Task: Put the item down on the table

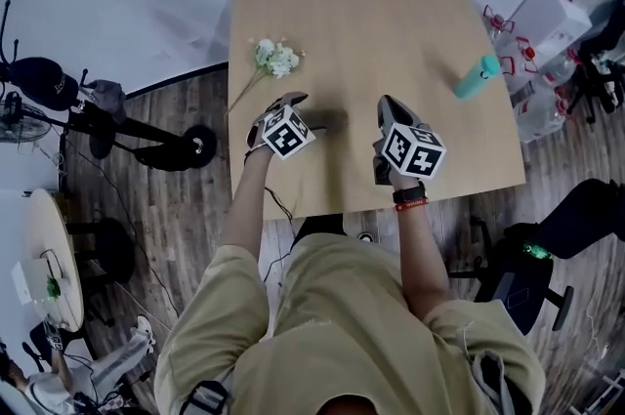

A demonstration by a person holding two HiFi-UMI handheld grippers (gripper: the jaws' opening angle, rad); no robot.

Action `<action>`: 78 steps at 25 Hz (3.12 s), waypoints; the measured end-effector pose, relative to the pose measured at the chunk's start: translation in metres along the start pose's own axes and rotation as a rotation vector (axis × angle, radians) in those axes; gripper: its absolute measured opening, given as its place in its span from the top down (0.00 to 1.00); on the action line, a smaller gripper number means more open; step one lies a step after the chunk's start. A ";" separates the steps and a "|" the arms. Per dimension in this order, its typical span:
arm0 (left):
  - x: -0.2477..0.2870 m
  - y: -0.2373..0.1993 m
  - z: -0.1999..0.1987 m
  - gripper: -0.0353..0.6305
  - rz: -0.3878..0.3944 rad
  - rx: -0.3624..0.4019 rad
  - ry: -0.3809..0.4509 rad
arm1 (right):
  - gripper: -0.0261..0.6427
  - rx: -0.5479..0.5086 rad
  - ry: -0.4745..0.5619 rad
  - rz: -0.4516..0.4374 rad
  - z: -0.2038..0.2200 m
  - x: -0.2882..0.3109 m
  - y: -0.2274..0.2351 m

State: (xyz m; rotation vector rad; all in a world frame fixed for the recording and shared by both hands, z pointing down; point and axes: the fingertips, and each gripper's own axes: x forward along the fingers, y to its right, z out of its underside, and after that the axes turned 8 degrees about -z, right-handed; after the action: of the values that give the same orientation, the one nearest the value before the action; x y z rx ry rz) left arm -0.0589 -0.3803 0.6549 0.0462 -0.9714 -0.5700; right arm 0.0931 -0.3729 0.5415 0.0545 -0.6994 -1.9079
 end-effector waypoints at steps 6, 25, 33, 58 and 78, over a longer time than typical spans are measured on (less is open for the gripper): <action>-0.052 0.000 -0.023 0.36 -0.083 -0.149 0.130 | 0.94 -0.034 0.021 -0.024 -0.006 -0.026 -0.020; -0.171 0.053 -0.068 0.37 -0.287 -0.532 0.446 | 0.94 -0.128 0.079 -0.071 -0.011 -0.110 -0.052; -0.215 0.076 -0.080 0.40 -0.440 -0.610 0.540 | 0.94 -0.186 0.105 -0.089 -0.014 -0.138 -0.073; -0.266 0.106 -0.079 0.91 -0.696 -0.700 0.590 | 0.94 -0.315 0.134 -0.083 -0.009 -0.197 -0.079; -0.222 0.136 -0.085 0.91 -0.575 -0.630 0.547 | 0.94 -0.340 0.076 -0.141 0.006 -0.204 -0.063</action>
State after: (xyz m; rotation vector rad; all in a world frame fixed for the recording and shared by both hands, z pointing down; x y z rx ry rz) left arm -0.0277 -0.1759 0.4743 -0.0824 -0.2014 -1.2958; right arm 0.1293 -0.1791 0.4598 -0.0389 -0.3205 -2.1247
